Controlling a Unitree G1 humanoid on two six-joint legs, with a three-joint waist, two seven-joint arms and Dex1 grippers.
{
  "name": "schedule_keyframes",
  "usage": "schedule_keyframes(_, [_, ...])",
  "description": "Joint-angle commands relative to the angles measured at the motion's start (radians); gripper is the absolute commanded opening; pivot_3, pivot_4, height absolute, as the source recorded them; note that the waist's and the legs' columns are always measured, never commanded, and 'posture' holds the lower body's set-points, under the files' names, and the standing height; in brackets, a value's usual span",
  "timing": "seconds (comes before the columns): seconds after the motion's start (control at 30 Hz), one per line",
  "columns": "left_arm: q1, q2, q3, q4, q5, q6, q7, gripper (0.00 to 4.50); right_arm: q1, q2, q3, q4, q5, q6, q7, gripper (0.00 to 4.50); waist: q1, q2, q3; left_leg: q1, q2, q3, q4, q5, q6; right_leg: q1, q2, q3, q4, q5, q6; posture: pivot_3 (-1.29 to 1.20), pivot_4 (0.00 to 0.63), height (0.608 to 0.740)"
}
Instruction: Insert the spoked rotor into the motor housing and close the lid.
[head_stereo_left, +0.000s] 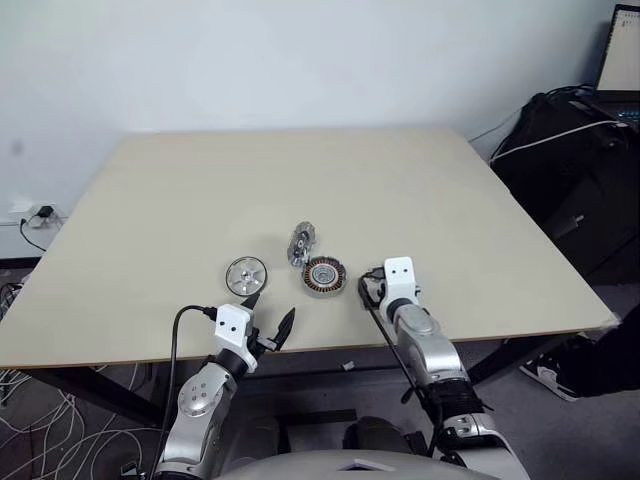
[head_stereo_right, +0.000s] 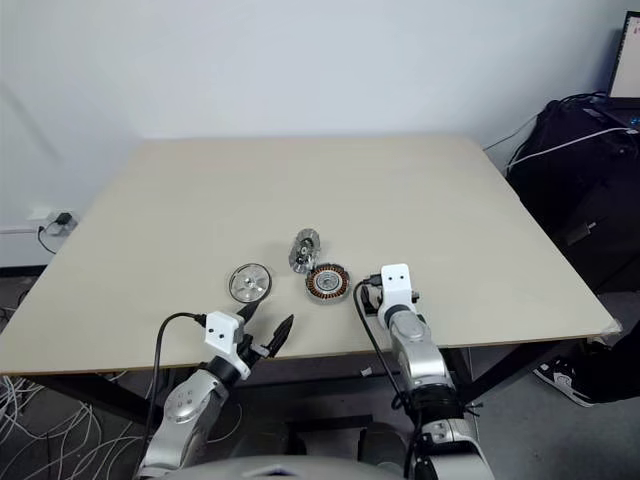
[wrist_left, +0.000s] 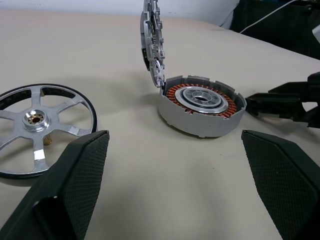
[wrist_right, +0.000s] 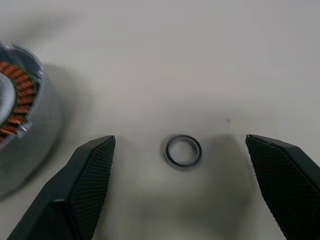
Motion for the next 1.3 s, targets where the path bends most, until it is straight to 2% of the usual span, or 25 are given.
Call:
schedule_keyframes(0.03, [-0.007,-0.005,-0.004,-0.04,-0.002,-0.01,0.002,4.5,-0.03,0.003,-0.004,0.007,0.001,-0.025,0.001,4.49,0.0,0.0,0.0,0.0,0.0,0.0,0.0,0.0,0.0,0.0,0.0,0.0,0.0,0.0,0.0,0.0,0.0,0.74])
schedule_keyframes(0.47, [-0.006,-0.008,-0.009,-0.05,-0.002,-0.005,0.005,4.5,-0.087,0.004,-0.032,0.118,0.031,-0.03,0.006,4.49,-0.008,0.001,-0.001,0.002,0.0,0.001,0.001,0.0,0.0,0.001,-0.003,0.001,0.003,0.0,0.0,0.0,0.0,0.74])
schedule_keyframes(0.57, [-0.007,-0.008,-0.008,-0.049,-0.002,-0.006,0.007,4.5,-0.091,0.004,-0.032,0.119,0.032,-0.028,0.004,3.87,-0.008,0.002,-0.001,0.002,0.0,0.001,0.001,0.0,0.0,0.001,-0.003,0.001,0.003,0.0,0.0,0.0,0.0,0.74])
schedule_keyframes(0.9, [-0.016,-0.009,-0.006,-0.03,-0.003,-0.015,0.004,4.5,-0.067,0.009,-0.038,0.066,0.036,-0.018,0.003,0.71,-0.007,0.002,-0.001,0.002,0.001,0.001,0.001,0.0,0.0,0.0,-0.003,0.001,0.003,0.0,0.0,0.0,0.0,0.74])
schedule_keyframes(1.03, [-0.019,-0.008,-0.003,-0.019,-0.003,-0.022,0.002,4.5,-0.035,0.011,-0.034,-0.002,0.045,0.002,0.01,0.69,-0.006,0.002,-0.001,0.001,0.001,0.001,0.001,0.0,0.0,-0.001,-0.004,0.001,0.003,0.0,0.0,0.0,0.0,0.74])
schedule_keyframes(1.3, [-0.021,-0.005,-0.003,-0.014,-0.004,-0.023,-0.004,4.5,0.013,0.0,0.069,-0.218,0.017,0.023,0.079,0.69,-0.009,0.003,-0.001,0.0,0.001,0.001,0.001,0.0,0.0,-0.002,-0.004,0.001,0.003,0.0,0.0,0.0,0.0,0.74])
